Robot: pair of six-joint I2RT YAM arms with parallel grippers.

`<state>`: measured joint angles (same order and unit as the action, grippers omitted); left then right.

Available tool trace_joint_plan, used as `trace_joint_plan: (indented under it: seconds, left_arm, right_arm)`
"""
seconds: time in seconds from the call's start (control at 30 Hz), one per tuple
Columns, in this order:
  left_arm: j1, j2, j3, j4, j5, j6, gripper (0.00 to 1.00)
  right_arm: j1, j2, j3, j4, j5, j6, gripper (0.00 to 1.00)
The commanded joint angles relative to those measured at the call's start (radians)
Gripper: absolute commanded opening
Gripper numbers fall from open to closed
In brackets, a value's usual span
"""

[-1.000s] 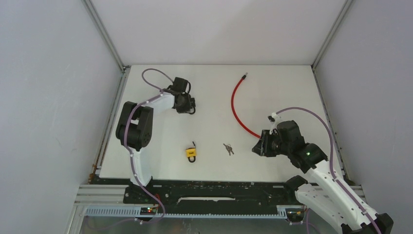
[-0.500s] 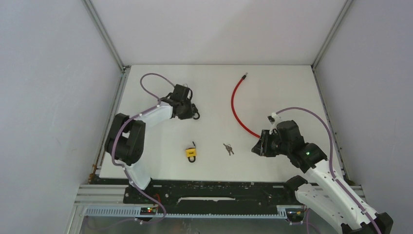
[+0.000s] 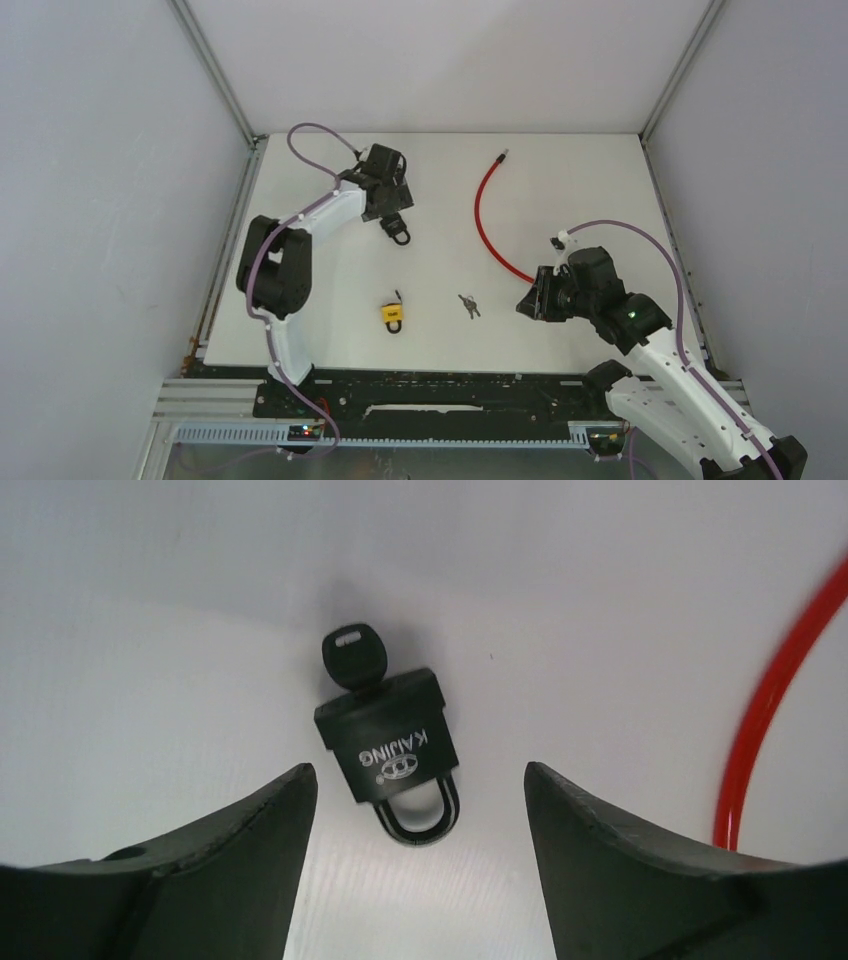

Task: Lock with the key
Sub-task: Move the lock to the center of the board.

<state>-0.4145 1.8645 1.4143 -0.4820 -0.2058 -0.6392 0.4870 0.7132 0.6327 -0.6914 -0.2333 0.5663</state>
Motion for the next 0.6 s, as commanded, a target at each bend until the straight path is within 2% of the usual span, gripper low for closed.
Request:
trace_joint_plan:
  seconds: [0.0, 0.23, 0.47, 0.57]
  left_arm:
    - [-0.009, 0.093, 0.113, -0.094, -0.094, -0.094, 0.78]
    - [-0.009, 0.200, 0.243, -0.190, -0.154, -0.107, 0.76]
    - [-0.010, 0.244, 0.256, -0.194, -0.118, -0.119, 0.69]
    - [-0.010, 0.262, 0.256, -0.198, -0.106, -0.125, 0.70]
  right_arm:
    - [0.002, -0.006, -0.002, 0.025, -0.005, 0.003, 0.31]
    - [0.001, -0.005, -0.002, 0.024, 0.001, 0.000, 0.31]
    - [-0.002, 0.001, -0.002, 0.028, 0.006, -0.010, 0.31]
    - [-0.002, 0.003, -0.002, 0.032, 0.005, -0.011, 0.31]
